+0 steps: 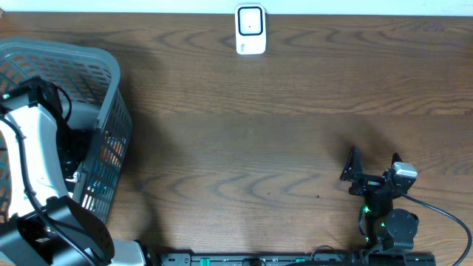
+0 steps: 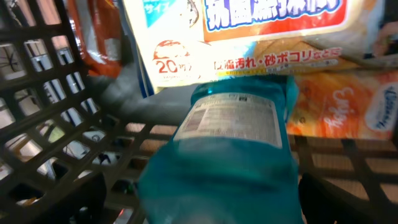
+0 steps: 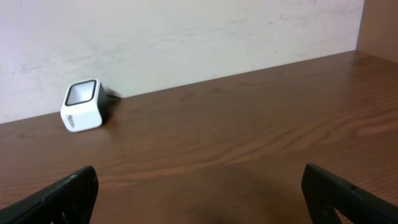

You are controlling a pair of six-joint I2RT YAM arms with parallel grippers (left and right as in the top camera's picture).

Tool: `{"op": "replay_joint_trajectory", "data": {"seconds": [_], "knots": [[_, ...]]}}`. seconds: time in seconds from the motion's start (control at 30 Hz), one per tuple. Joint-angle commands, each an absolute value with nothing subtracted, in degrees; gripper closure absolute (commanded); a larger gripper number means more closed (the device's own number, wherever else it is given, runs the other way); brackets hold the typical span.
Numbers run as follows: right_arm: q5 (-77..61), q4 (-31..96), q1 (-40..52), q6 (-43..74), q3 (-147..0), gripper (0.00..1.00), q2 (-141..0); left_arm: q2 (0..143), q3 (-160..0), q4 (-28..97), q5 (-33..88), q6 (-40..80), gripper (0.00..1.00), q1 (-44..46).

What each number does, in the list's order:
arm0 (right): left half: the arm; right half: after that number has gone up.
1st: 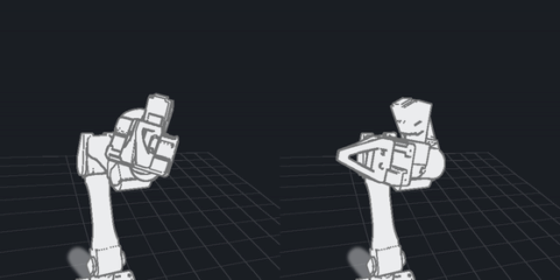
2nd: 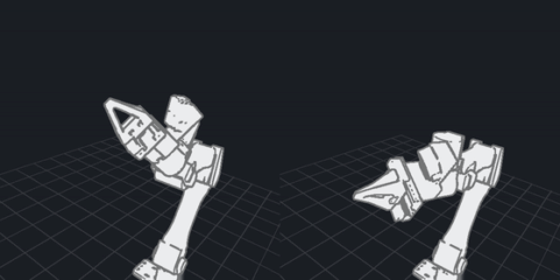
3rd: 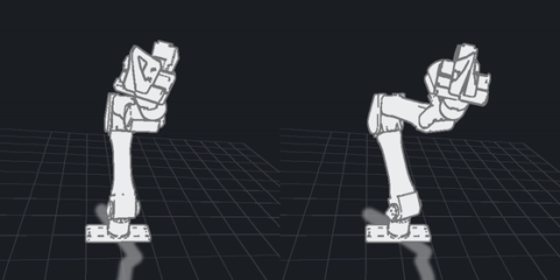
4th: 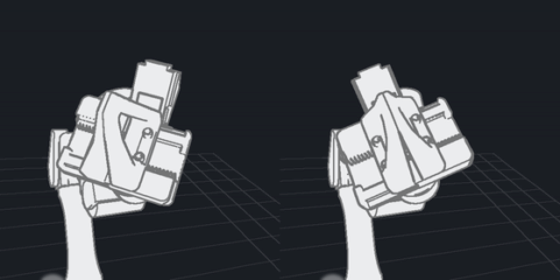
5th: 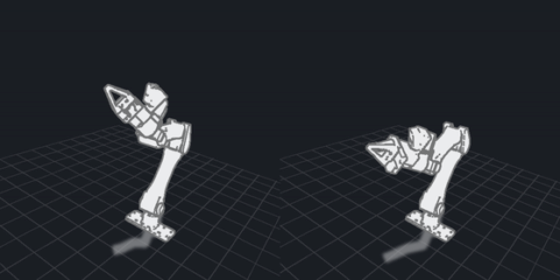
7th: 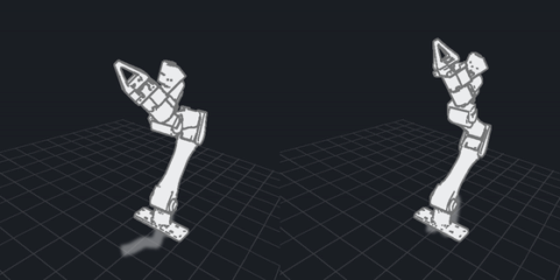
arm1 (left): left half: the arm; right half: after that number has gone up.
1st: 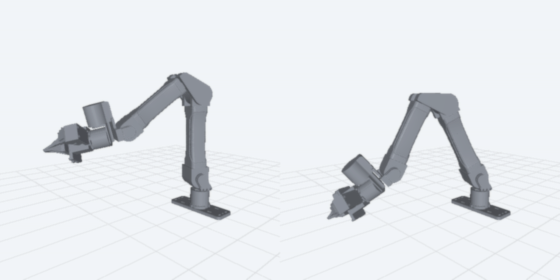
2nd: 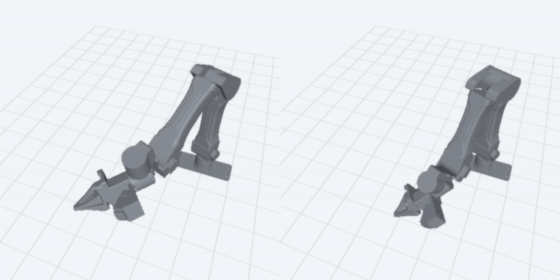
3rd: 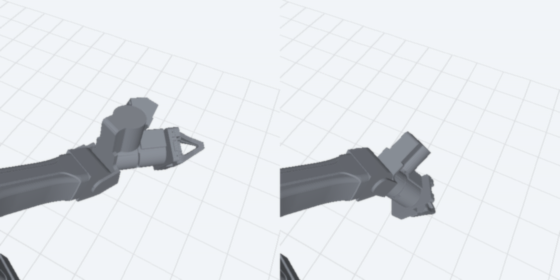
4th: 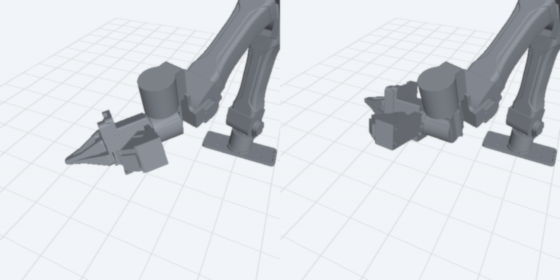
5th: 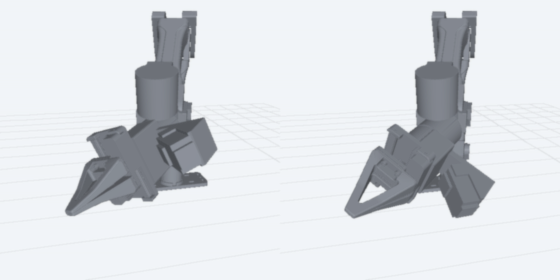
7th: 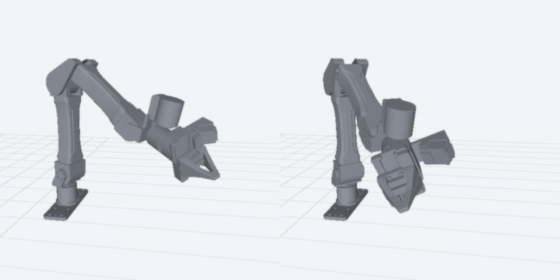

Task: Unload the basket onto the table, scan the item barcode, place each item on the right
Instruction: 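Grasp the teal bottle with the left gripper and lift it out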

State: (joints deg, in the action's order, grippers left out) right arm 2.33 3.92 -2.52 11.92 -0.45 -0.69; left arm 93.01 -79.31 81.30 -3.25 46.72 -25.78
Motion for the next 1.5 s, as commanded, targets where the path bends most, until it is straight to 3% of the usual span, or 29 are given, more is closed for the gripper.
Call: {"op": "replay_joint_trajectory", "data": {"seconds": [0.0,0.2,0.33,0.5,0.73,1.47], "knots": [[2.6,4.0,-2.2,11.5,-0.3,0.01,-0.4,93.2,-76.4,79.3,-2.7,47.7,0.02,-25.9],[2.6,4.0,-2.2,11.5,-0.3,0.01,-0.4,93.2,-75.1,78.0,-1.9,47.7,0.01,-25.9],[2.6,4.0,-2.2,11.5,-0.3,0.01,-0.4,93.2,-74.8,78.1,-1.9,47.7,0.14,-25.9],[2.6,4.0,-2.2,11.5,-0.3,0.01,-0.4,93.2,-73.0,77.2,-1.9,47.7,0.19,-25.9],[2.6,4.0,-2.2,11.5,-0.3,0.01,-0.4,93.1,-70.8,75.5,-2.2,46.3,0.39,-25.9],[2.6,4.0,-2.2,11.5,-0.3,0.01,-0.4,89.7,-92.1,86.2,-2.2,40.7,0.40,-26.0]]}}
